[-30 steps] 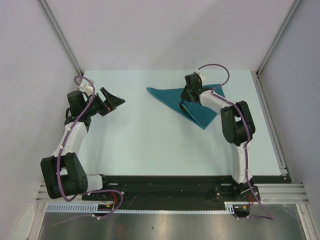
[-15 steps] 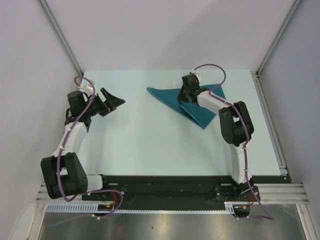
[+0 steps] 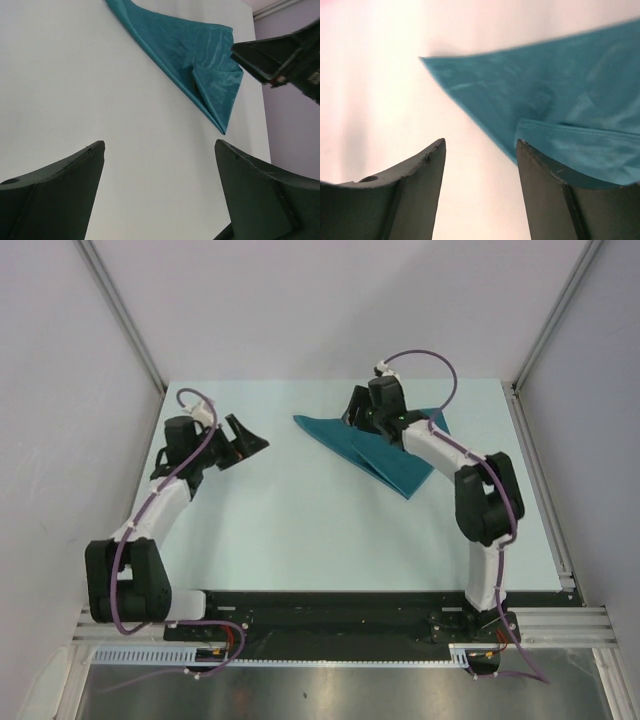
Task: Fold the napkin, place the utensils inside, and roll it up
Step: Fold the napkin
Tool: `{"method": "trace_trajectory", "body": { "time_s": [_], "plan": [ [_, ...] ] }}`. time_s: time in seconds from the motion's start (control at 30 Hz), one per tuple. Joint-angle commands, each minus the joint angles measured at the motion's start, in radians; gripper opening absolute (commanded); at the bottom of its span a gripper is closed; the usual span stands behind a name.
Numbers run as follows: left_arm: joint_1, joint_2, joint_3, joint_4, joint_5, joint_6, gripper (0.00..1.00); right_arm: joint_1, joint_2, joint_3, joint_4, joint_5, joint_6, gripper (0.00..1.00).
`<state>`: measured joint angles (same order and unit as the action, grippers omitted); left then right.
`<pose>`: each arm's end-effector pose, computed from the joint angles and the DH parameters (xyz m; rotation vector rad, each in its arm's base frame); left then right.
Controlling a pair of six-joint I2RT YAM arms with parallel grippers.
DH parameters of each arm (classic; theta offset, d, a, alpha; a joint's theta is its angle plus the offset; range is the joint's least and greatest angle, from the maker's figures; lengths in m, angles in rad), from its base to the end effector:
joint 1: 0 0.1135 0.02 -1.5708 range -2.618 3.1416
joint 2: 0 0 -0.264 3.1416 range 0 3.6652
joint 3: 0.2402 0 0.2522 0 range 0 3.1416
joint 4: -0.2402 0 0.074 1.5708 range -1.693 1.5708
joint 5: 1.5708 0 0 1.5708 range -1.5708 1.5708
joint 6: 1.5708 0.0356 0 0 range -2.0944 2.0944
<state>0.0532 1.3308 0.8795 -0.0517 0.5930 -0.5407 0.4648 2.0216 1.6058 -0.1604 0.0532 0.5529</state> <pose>0.2952 -0.0042 0.2672 -0.2484 2.0903 -0.9097 0.4256 0.2113 0.2474 0.1283 2.1907 0.5292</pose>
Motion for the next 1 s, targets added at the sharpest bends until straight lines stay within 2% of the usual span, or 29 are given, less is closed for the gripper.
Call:
{"method": "trace_trajectory", "body": {
  "time_s": [0.0,0.1,0.23,0.4,0.63,0.97],
  "plan": [
    [-0.116,0.128,0.073,0.143,-0.162,-0.082,0.93,-0.037,-0.227,-0.101,0.099,-0.079,-0.047,0.63],
    [-0.170,0.280,0.156,0.183,-0.212,-0.113,0.89,-0.077,-0.342,-0.211,0.116,-0.145,-0.047,0.64],
    [-0.187,0.473,0.257,0.266,-0.223,-0.174,0.74,-0.133,-0.490,-0.311,0.076,-0.217,-0.060,0.64],
    [-0.213,0.706,0.427,0.331,-0.206,-0.258,0.72,-0.204,-0.671,-0.427,0.045,-0.266,-0.059,0.63],
    [-0.219,0.886,0.602,0.322,-0.245,-0.332,0.66,-0.279,-0.800,-0.477,0.012,-0.300,-0.050,0.64],
    [-0.220,1.004,0.765,0.211,-0.282,-0.329,0.63,-0.336,-0.828,-0.500,0.009,-0.340,-0.033,0.65]
  ]
}}
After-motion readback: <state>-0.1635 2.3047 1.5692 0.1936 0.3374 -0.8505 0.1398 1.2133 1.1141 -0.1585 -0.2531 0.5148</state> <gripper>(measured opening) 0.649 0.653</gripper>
